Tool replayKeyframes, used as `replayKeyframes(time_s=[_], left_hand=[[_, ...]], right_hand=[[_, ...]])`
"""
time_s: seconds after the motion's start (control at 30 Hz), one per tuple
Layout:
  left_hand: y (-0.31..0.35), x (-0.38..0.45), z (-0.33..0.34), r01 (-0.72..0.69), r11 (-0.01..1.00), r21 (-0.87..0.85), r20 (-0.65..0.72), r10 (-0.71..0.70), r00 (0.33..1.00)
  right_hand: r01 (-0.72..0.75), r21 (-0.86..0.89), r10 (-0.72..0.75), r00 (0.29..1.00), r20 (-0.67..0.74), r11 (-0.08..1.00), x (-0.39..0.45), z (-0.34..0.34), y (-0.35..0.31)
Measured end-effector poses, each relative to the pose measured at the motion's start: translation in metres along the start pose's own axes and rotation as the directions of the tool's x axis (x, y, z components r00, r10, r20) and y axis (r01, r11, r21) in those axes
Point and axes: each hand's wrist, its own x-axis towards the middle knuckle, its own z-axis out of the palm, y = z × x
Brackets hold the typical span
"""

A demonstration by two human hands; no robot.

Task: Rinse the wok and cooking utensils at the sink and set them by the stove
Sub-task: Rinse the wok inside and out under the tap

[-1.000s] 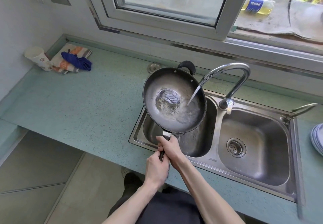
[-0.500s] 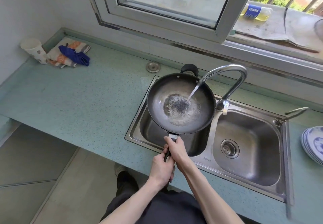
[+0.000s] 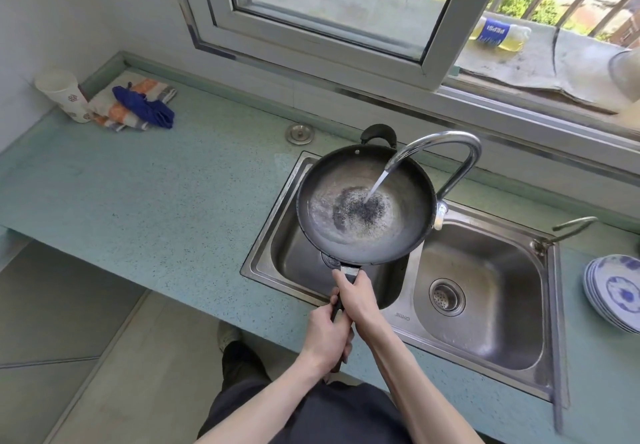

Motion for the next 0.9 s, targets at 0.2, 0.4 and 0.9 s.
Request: replayKeyframes(time_s=[0.2, 0.4, 0.9], left_hand=[[-0.002, -0.001, 0.002, -0.014, 1.0, 0.008, -0.005, 0.014, 1.0], [-0.002, -0.004, -0.005, -0.062, 0.997, 0.053, -0.05, 0.064, 0.997], [0.002, -0.012, -0.001, -0.021, 0.994, 0.107, -0.137, 0.035, 0.99]], right_hand=[[0.014, -0.003, -0.014, 1.0, 0.006, 1.0, 0.0, 0.0, 0.001], [0.041, 0.141, -0.053, 0.996, 0.078, 0.989, -0.007, 0.005, 0.002], [-0.058, 0.277, -0.006, 0.975, 0.224, 0.959, -0.01, 0.006, 0.0]])
